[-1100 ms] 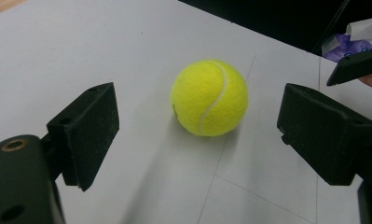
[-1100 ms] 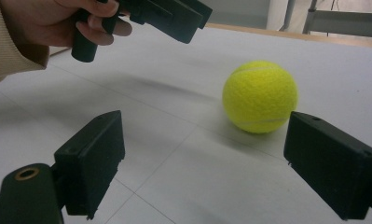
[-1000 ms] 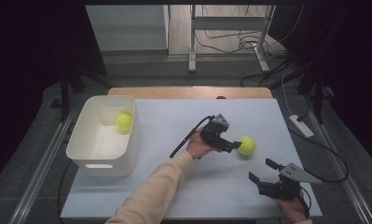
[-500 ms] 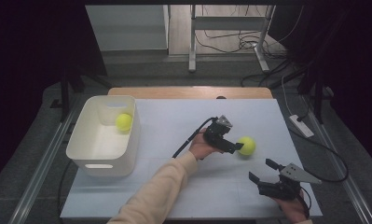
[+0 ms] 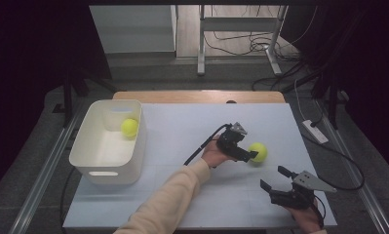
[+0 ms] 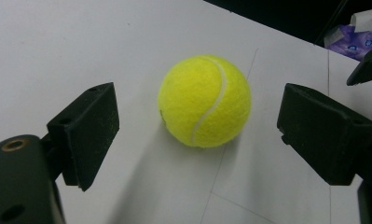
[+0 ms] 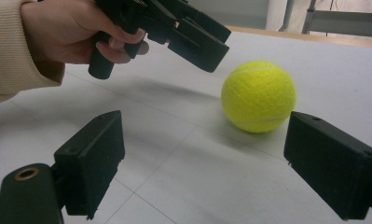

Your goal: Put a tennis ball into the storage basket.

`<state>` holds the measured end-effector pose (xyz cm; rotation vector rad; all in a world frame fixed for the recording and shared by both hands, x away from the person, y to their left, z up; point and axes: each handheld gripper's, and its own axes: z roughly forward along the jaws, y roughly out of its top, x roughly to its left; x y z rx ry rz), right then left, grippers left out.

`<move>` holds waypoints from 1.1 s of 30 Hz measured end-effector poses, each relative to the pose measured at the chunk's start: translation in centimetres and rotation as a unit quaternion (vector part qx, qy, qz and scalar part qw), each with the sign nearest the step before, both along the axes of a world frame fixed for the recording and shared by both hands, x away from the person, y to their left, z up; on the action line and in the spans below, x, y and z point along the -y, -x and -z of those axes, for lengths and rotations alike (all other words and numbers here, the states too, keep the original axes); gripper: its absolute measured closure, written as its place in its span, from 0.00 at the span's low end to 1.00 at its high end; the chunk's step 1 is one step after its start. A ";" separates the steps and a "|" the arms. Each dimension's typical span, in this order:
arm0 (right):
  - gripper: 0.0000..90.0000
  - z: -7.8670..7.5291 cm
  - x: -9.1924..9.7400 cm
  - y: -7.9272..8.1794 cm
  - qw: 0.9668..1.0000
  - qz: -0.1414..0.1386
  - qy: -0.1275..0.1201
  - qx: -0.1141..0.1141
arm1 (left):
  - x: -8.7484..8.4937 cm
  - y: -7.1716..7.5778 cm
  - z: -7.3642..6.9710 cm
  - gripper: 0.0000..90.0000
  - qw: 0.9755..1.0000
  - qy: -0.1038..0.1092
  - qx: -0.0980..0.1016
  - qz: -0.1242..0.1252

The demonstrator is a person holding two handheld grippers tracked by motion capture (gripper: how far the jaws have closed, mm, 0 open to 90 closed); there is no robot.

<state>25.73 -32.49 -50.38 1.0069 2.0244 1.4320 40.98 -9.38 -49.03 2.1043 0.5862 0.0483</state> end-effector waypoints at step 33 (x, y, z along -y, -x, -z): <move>0.14 0.0 0.1 0.1 1.000 -0.002 -0.001 0.001 | 3.0 -0.7 1.9 0.14 1.000 -0.003 -0.019 0.018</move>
